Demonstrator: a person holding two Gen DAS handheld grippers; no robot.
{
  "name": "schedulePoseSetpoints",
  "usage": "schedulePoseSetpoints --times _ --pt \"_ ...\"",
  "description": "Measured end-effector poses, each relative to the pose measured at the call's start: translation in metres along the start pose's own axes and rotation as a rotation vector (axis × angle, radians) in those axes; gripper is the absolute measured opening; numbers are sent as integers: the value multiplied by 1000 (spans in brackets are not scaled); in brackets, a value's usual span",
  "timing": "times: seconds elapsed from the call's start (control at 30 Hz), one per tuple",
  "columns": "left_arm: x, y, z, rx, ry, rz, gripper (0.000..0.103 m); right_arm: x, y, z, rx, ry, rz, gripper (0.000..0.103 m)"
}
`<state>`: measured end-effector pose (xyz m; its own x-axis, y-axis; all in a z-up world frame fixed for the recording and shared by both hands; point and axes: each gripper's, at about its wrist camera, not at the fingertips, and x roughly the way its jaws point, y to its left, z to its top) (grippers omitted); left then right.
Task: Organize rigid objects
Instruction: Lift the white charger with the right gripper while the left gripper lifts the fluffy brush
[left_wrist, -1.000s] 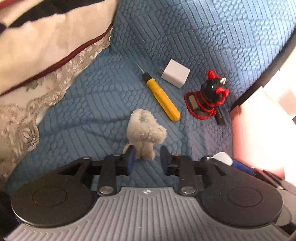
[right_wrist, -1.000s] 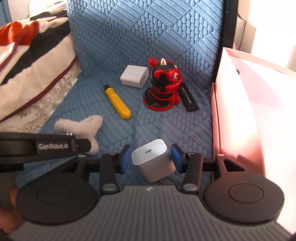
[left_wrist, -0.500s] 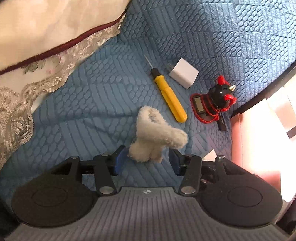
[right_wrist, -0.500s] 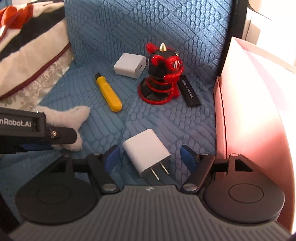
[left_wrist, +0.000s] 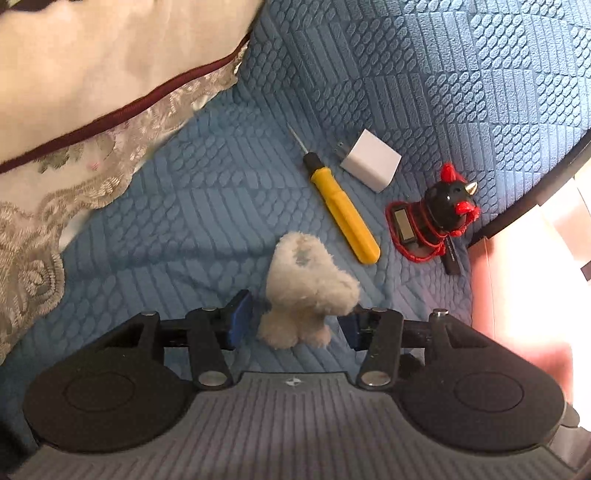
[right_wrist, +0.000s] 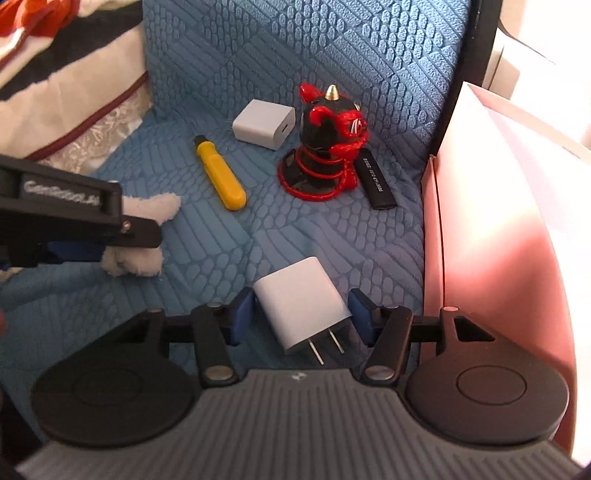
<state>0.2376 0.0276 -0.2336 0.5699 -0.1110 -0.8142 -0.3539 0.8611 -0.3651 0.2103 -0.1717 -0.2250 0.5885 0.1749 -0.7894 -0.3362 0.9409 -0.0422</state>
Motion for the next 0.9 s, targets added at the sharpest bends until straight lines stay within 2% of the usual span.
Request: schedulePoseSetpoints --times 0.2,0.27,0.37,0.5,0.67,0.8,0.9 --pt "8 -12 -1 68 -26 30 54 -2 -4 -7 17 -8 35 59" --pt "10 -14 3 88 -38 41 43 -1 -4 -10 15 -2 40 59" --pt "10 -12 6 63 -42 25 40 -4 0 -15 -5 -4 54 59" --pt "-4 -13 -1 68 -53 17 40 -7 -1 -11 33 -4 58 59" --pt "-28 -12 -4 68 -63 0 40 -23 1 -3 47 -45 63 59" --pt "-49 -7 -3 25 -62 -56 40 -39 3 -1 74 -74 54 59" --pt "-61 -8 -6 30 -71 -72 40 -51 3 1 80 -88 48 59"
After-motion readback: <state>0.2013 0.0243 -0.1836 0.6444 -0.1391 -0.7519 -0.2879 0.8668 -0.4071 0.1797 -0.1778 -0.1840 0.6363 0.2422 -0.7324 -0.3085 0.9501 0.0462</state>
